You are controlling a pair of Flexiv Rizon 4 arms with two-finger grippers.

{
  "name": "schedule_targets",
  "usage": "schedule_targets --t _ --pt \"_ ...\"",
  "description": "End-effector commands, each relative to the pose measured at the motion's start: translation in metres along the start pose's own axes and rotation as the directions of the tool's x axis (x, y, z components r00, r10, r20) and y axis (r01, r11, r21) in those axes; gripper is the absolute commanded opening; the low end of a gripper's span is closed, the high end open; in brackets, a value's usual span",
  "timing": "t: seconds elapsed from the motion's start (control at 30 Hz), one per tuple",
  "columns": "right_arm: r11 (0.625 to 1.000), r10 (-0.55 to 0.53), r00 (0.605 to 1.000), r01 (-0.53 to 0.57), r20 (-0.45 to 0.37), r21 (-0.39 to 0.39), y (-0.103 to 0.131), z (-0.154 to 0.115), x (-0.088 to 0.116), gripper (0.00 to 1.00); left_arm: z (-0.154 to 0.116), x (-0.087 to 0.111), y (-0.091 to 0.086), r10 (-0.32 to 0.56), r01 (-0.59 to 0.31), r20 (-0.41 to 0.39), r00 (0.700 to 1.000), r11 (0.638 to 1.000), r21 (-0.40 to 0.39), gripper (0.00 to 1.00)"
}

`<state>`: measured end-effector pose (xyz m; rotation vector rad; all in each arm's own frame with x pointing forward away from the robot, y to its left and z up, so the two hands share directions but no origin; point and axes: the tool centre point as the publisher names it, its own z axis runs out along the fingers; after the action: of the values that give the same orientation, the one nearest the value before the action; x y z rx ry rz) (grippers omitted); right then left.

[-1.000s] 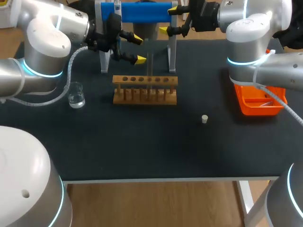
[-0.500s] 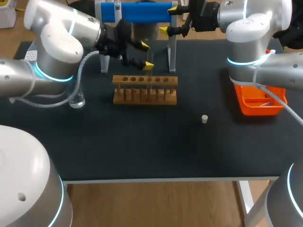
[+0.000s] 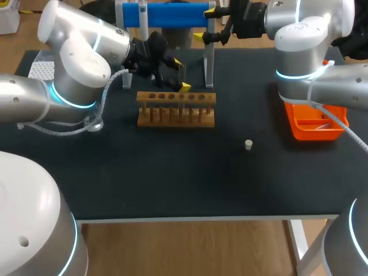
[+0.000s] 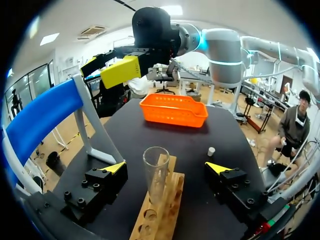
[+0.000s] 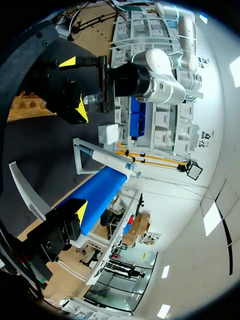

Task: Invert the test tube, pick up the pipette, mount the tip to pipette, aspirate from beaker and dispense into the tube, eject the tip, return the pipette, and cap with the stopper.

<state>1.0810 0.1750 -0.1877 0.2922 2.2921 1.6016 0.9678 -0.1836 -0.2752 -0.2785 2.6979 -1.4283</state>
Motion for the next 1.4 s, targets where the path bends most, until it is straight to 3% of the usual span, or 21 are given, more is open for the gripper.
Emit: schedule_targets --t 0.03,1.4 --pt "1.0 0.0 1.0 0.0 -0.002 0.0 0.0 -0.001 -0.001 1.0 0.004 0.0 0.003 0.009 -0.009 -0.007 1.0 1.0 0.0 1.0" --pt "1.0 0.0 1.0 0.0 -0.002 0.0 0.0 -0.001 -0.001 1.0 0.023 -0.004 0.011 0.09 -0.091 -0.074 0.993 0.996 -0.009 1.0"
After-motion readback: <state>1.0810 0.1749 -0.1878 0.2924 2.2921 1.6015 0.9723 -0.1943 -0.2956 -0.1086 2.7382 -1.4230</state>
